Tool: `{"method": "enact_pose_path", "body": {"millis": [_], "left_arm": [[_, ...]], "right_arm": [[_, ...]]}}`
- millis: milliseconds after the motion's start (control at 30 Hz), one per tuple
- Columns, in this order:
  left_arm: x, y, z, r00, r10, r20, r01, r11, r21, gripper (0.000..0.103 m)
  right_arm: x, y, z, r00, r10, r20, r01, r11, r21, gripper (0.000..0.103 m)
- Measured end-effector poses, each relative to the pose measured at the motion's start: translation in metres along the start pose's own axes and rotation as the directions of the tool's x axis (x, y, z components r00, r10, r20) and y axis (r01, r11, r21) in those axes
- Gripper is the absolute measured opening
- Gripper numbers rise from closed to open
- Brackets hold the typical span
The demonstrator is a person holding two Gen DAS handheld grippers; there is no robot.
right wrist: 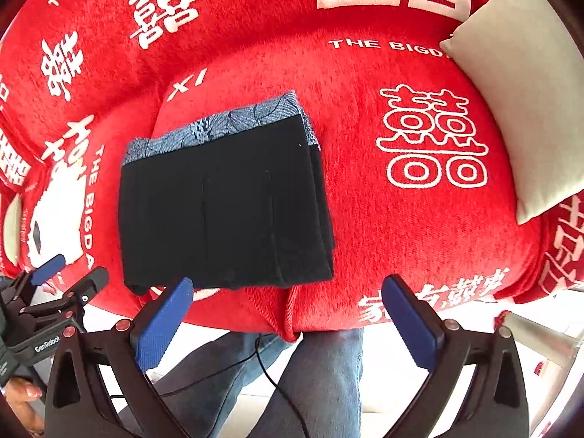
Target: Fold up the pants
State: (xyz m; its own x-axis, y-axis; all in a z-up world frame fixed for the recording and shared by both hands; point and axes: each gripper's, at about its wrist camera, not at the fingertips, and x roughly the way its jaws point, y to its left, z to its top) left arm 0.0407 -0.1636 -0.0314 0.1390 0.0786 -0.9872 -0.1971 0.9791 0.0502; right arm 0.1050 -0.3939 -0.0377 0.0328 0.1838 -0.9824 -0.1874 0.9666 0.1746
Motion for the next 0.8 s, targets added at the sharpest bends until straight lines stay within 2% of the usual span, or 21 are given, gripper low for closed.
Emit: {"method": "enact_pose_path", "body": {"millis": [200,800], "left_arm": [[-0.014,0.001,-0.004,0.998,0.064,-0.012,-0.064,0.998,0.003,0.102],[-0.019,0.005,-0.003,0.998,0.028,-0.05,-0.03,0.999,-0.032,0.102]], "right_arm": [[-0.012,0.017,-0.007,0.999,-0.052,-0.013,0.051,0.998,-0.031,0.103],[-0.018,0.04,-0.005,0.993,-0.106,-0.053,0.104,0.994,-0.033,0.103]]}}
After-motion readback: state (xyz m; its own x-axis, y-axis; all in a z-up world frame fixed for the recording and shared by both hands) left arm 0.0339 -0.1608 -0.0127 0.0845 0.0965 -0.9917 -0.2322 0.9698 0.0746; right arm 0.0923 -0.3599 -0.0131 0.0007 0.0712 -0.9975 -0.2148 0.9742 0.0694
